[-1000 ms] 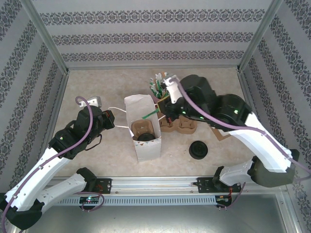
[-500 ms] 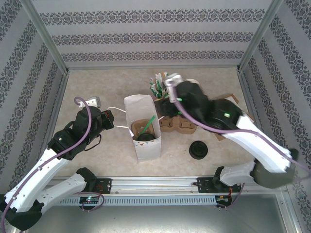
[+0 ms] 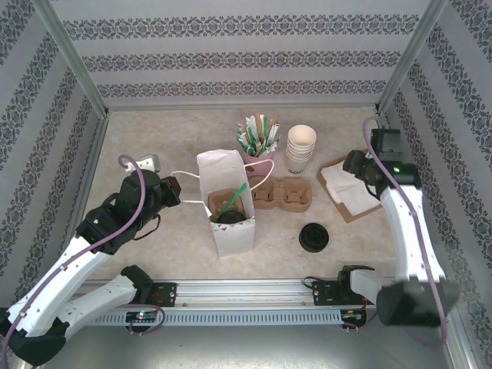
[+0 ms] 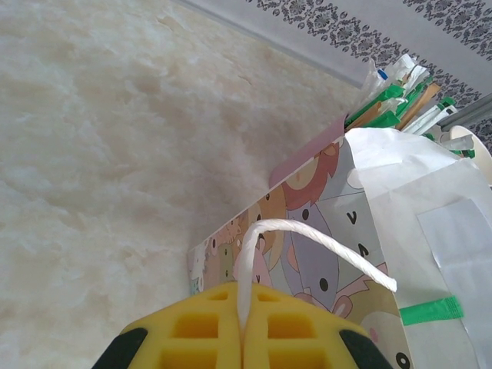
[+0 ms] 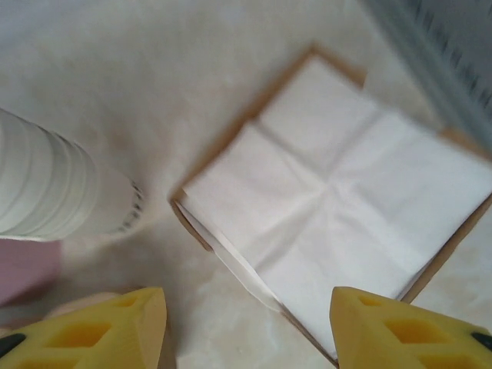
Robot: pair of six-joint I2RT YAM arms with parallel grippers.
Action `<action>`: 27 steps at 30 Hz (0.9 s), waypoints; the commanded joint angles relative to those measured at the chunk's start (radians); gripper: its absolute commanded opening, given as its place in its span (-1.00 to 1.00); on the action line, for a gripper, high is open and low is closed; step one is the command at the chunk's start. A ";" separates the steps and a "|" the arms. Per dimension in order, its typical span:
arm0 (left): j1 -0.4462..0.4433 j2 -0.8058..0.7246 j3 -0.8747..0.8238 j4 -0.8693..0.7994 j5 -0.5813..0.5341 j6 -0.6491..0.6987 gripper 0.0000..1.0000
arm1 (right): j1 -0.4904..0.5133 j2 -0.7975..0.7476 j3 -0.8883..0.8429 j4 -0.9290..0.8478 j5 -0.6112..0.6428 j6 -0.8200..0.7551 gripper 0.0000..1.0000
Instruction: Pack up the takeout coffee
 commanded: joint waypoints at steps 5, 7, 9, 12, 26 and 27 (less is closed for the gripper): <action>-0.016 -0.014 -0.049 0.042 0.029 -0.009 -1.00 | -0.082 0.168 -0.060 0.104 -0.064 -0.049 0.18; -0.016 -0.013 -0.061 0.054 0.030 -0.007 -1.00 | -0.121 0.208 -0.077 0.145 -0.063 -0.055 0.18; -0.015 -0.014 -0.068 0.056 0.035 -0.013 -1.00 | -0.159 0.246 -0.081 0.163 -0.071 -0.055 0.17; -0.016 -0.022 -0.078 0.063 0.033 -0.017 -1.00 | -0.198 0.313 -0.082 0.191 -0.095 -0.048 0.14; -0.015 -0.057 -0.095 0.057 0.010 -0.016 -1.00 | -0.181 0.502 -0.100 0.290 -0.049 -0.019 -0.15; -0.015 -0.058 -0.095 0.056 0.009 -0.016 -1.00 | -0.178 0.511 -0.104 0.294 -0.038 -0.021 -0.19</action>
